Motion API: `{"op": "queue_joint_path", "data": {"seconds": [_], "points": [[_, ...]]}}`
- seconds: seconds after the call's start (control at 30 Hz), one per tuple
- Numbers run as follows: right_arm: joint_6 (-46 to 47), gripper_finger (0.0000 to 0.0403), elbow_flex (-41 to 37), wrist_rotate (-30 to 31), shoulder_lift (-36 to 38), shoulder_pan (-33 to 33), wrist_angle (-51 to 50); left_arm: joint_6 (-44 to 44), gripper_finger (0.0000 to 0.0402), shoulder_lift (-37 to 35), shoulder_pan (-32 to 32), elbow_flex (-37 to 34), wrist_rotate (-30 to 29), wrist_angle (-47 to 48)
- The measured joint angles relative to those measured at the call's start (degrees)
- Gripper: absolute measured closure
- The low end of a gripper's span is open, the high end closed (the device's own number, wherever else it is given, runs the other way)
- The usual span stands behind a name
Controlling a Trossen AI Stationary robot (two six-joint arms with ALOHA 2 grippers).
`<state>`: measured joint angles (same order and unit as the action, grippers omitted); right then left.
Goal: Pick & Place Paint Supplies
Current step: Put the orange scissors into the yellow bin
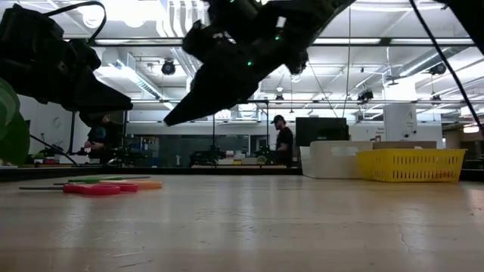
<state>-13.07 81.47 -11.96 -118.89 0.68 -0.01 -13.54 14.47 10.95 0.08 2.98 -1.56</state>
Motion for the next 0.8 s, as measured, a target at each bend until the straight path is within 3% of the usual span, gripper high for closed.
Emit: {"op": "queue_joint_path", "data": {"seconds": [0.3, 0.6, 0.8], "points": [[-3.3, 0.0335, 7.7, -2.2, -8.1, 0.6, 0.0, 0.0, 0.0315, 0.0, 0.0, 0.0, 0.0, 0.0], [-7.5, 0.0335, 10.0, -2.1, -15.1, 0.6, -0.3, 0.0, 0.0315, 0.0, 0.0, 0.0, 0.0, 0.0], [-6.6, 0.0335, 10.1, -2.0, -15.5, 0.5, -0.1, 0.0, 0.0315, 0.0, 0.0, 0.0, 0.0, 0.0]]}}
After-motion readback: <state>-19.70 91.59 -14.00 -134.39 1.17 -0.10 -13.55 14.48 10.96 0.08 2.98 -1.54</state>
